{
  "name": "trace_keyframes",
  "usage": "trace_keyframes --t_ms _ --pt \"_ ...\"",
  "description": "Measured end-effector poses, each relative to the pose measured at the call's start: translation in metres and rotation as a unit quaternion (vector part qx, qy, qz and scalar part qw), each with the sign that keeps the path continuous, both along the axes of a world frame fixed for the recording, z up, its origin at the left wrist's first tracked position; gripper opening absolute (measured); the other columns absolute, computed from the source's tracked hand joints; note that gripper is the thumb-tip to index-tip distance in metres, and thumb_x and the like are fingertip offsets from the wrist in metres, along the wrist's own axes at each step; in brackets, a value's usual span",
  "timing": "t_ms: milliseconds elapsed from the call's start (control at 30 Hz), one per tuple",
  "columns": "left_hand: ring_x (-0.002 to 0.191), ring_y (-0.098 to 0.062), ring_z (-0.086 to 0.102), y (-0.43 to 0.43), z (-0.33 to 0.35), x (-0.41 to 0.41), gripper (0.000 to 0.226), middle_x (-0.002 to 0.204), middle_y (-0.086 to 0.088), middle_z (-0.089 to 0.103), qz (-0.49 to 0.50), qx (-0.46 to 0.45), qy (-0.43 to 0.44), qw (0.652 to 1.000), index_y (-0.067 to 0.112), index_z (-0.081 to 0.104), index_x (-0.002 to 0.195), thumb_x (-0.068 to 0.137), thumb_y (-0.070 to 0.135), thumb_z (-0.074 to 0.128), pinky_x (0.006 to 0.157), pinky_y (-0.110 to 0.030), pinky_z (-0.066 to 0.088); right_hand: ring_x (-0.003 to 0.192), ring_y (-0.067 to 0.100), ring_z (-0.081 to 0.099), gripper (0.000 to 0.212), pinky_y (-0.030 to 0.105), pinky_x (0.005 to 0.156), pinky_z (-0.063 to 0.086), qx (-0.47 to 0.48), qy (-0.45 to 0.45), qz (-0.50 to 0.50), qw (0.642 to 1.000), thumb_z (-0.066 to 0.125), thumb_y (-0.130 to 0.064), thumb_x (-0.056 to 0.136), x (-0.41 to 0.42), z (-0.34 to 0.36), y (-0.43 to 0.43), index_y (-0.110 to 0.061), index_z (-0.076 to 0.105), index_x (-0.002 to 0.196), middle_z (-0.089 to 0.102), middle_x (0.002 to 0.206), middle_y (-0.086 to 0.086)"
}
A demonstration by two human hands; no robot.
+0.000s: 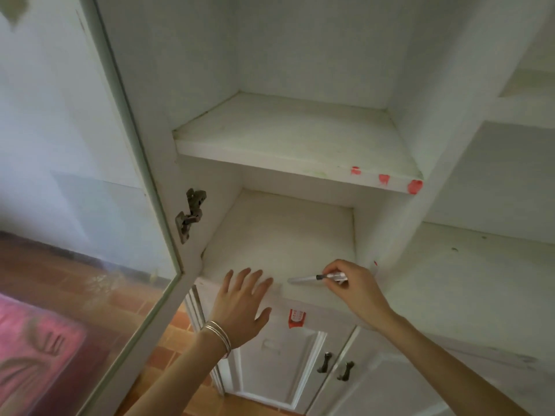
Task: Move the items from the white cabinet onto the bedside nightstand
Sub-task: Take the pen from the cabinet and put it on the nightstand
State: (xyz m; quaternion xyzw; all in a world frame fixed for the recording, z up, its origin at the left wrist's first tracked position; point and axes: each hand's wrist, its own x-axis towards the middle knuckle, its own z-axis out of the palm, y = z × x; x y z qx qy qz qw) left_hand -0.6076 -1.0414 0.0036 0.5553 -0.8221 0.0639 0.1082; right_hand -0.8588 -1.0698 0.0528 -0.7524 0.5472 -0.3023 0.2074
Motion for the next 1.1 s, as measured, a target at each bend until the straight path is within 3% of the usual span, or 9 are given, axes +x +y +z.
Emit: trace_keyframes --t_ms 200,367,500,667,800,900,1000,1100 --pt "0.111 -0.032 0.058 0.042 0.012 -0.008 0.055 0.121 -0.006 0.062 0.078 -0.016 0.0 0.997 0.02 0.062 0.12 0.078 0.05 0.042 0.094 -0.055 0.044 0.079 -0.001 0.06 0.013 0.017 0.066 0.047 -0.008 -0.009 0.081 0.997 0.072 -0.018 0.08 -0.003 0.01 0.002 -0.027 0.063 0.082 0.065 0.082 -0.018" --pt "0.111 -0.03 0.059 0.098 0.007 -0.029 0.054 0.12 -0.005 0.063 0.169 0.007 0.01 0.986 0.021 0.063 0.119 0.078 0.05 0.042 0.092 -0.054 0.046 0.076 0.004 0.059 0.011 0.018 0.062 0.047 0.01 -0.042 0.169 0.985 0.072 -0.013 0.079 -0.004 0.0 0.015 -0.02 0.064 0.08 0.066 0.078 -0.009" --pt "0.111 -0.03 0.058 0.153 0.002 -0.051 0.054 0.121 -0.004 0.062 0.25 0.03 0.014 0.968 0.022 0.06 0.121 0.079 0.051 0.043 0.092 -0.052 0.047 0.075 -0.001 0.058 0.011 0.008 0.058 0.042 0.03 -0.042 0.261 0.964 0.072 -0.009 0.078 -0.002 -0.006 0.036 -0.017 0.064 0.079 0.063 0.078 -0.009" --pt "0.113 -0.026 0.057 0.235 0.008 -0.062 0.056 0.122 -0.001 0.062 0.363 0.045 0.01 0.931 0.025 0.059 0.122 0.076 0.051 0.042 0.095 -0.051 0.045 0.075 -0.001 0.059 0.018 0.009 0.06 0.045 0.063 -0.015 0.386 0.92 0.07 -0.011 0.081 0.026 -0.001 0.072 -0.026 0.061 0.08 0.062 0.079 -0.012" --pt "0.111 -0.026 0.058 0.307 0.019 -0.047 0.057 0.119 0.0 0.062 0.446 0.032 0.005 0.895 0.024 0.062 0.119 0.072 0.05 0.043 0.095 -0.049 0.044 0.077 0.001 0.06 0.017 0.02 0.064 0.052 0.056 -0.004 0.465 0.883 0.071 -0.014 0.08 0.07 0.0 0.115 -0.026 0.059 0.083 0.063 0.083 -0.012" --pt "0.112 -0.025 0.058 0.363 0.024 -0.038 0.058 0.119 0.0 0.062 0.507 0.014 0.004 0.862 0.023 0.062 0.119 0.069 0.047 0.044 0.095 -0.049 0.044 0.079 0.002 0.06 0.026 0.02 0.065 0.052 0.04 -0.003 0.53 0.847 0.072 -0.014 0.079 0.107 0.004 0.158 -0.033 0.055 0.082 0.063 0.083 -0.01" --pt "0.11 -0.026 0.059 0.421 0.028 -0.033 0.055 0.117 -0.002 0.064 0.565 -0.003 0.007 0.825 0.022 0.064 0.117 0.073 0.048 0.043 0.093 -0.049 0.045 0.077 0.004 0.058 0.019 0.026 0.062 0.051 0.011 -0.01 0.587 0.81 0.074 -0.018 0.078 0.147 0.005 0.211 -0.025 0.058 0.085 0.061 0.079 -0.013" --pt "0.109 -0.028 0.06 0.489 0.031 -0.029 0.054 0.116 -0.004 0.064 0.617 -0.011 0.016 0.787 0.02 0.064 0.117 0.075 0.048 0.042 0.092 -0.05 0.046 0.068 -0.003 0.055 0.018 0.014 0.06 0.04 -0.021 -0.009 0.639 0.769 0.074 -0.018 0.077 0.18 0.008 0.279 -0.02 0.059 0.085 0.058 0.072 -0.018"
